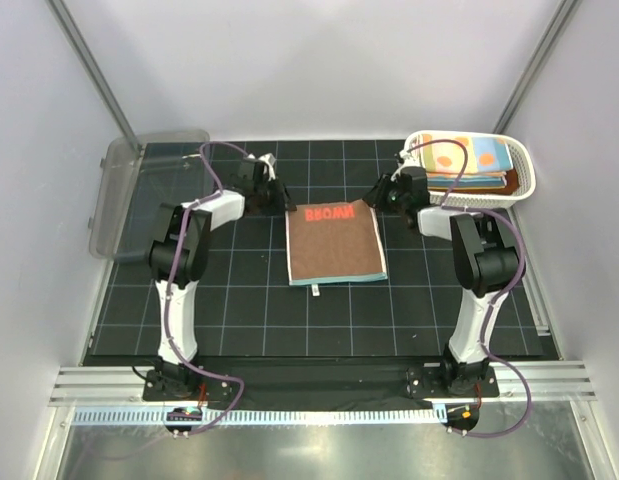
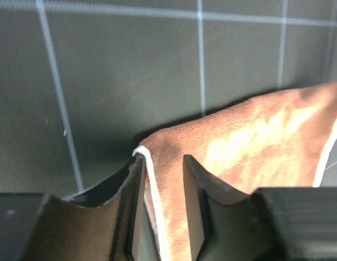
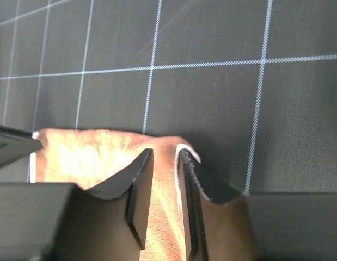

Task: Fold and stack the towels
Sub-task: Fold the towel

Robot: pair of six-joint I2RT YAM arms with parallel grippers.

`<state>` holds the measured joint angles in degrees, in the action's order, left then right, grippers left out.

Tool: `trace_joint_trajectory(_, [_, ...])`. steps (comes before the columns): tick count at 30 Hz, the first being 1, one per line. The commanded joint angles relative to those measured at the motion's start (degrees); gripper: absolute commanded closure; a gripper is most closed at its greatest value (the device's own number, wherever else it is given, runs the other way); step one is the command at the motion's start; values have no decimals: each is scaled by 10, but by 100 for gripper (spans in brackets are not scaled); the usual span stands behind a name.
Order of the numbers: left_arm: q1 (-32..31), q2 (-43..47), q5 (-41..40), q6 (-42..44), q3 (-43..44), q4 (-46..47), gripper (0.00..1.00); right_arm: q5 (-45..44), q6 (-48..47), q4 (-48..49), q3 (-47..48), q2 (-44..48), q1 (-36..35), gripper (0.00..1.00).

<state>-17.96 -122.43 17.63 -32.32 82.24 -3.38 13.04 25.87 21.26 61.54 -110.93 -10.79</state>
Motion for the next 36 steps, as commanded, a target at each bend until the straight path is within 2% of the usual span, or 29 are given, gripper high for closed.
trace_joint_trajectory(1, [16,2,34,5,55,0,60,-4,-14,-22,46,8,2,64])
trace_joint_trajectory(2, [20,4,31,4,63,-8,59,-12,-19,-40,52,14,2,62])
trace_joint_trajectory(3, [24,10,26,6,69,-29,58,-40,-23,-59,56,24,2,52])
trace_joint_trajectory(4, [27,29,17,10,70,-38,57,-60,-25,-108,65,45,2,48])
trace_joint_trajectory(8, [21,81,-34,35,57,-88,56,-128,-28,-235,79,101,0,49])
trace_joint_trajectory(12, [4,131,-5,24,3,-95,55,-82,-8,-307,73,138,-1,61])
trace_joint_trajectory(13, [-1,142,7,18,-10,-87,56,-35,-6,-307,51,156,-3,64])
trace_joint_trajectory(15, [-17,170,32,6,-58,-73,56,1,8,-314,17,174,-6,71])
trace_joint_trajectory(17, [-30,185,77,-24,-107,-37,56,63,19,-301,-12,192,-7,73])
trace_joint_trajectory(20, [-41,190,100,-60,-154,16,56,100,29,-286,-66,200,-9,75])
trace_joint_trajectory(25, [-43,176,103,-86,-221,59,56,68,26,-255,-178,223,-11,75])
trace_joint_trajectory(31, [-42,175,94,-101,-221,54,57,68,18,-256,-229,261,-11,75])
trace_joint_trajectory(36, [-31,169,70,-89,-135,14,54,64,22,-300,-183,307,-10,74])
